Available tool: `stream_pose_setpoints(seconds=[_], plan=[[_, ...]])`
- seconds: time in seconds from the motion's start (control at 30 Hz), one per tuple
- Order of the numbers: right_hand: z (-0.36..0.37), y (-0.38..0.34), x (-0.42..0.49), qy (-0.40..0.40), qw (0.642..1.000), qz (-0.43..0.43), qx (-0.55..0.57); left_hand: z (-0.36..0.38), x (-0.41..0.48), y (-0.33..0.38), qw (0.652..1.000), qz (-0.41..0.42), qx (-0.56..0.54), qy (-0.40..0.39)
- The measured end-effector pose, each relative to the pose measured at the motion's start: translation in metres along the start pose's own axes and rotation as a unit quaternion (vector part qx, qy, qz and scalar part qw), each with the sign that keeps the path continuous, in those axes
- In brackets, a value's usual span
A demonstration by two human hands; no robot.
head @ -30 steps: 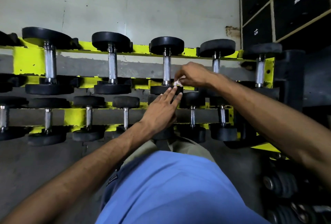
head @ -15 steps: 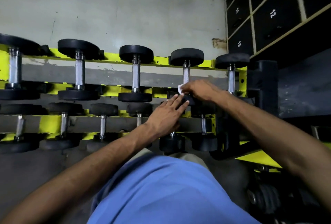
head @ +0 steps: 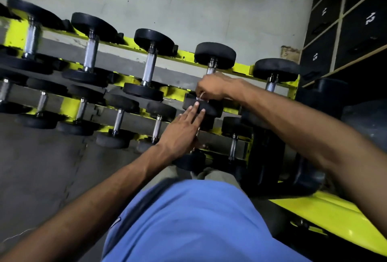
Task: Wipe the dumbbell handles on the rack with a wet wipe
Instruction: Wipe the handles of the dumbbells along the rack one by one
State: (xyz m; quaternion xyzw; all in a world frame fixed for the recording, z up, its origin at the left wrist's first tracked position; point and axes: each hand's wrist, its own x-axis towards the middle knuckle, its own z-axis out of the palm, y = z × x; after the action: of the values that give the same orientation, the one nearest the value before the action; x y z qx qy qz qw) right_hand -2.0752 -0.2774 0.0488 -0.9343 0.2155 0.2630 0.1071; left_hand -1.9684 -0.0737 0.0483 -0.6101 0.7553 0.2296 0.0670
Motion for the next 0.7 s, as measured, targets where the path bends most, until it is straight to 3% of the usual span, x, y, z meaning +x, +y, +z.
stream_pose_setpoints(seconds=[0.13,0.2,0.27,0.33,0.47,0.7], plan=[[0.02,-0.004,-0.019,0.127,0.992,-0.003,0.017,-0.002,0.0,0.006,1.0,-0.017,-0.012,0.001],[0.043,-0.002,-0.03,0.164,0.977,0.08,0.111,-0.005,0.001,0.005,1.0,-0.021,-0.013,-0.003],[0.072,0.002,-0.032,0.155,0.933,0.207,0.251,-0.007,0.002,0.005,1.0,-0.02,-0.004,-0.011],[0.094,0.004,-0.025,0.15,0.841,0.283,0.437,-0.009,0.001,0.008,1.0,-0.022,0.005,-0.022],[0.094,0.003,-0.005,0.173,0.591,0.301,0.728,-0.01,0.002,0.007,1.0,-0.021,0.013,-0.019],[0.061,0.03,0.038,0.194,0.237,0.26,0.916,-0.004,0.001,0.009,1.0,-0.025,0.013,-0.011]])
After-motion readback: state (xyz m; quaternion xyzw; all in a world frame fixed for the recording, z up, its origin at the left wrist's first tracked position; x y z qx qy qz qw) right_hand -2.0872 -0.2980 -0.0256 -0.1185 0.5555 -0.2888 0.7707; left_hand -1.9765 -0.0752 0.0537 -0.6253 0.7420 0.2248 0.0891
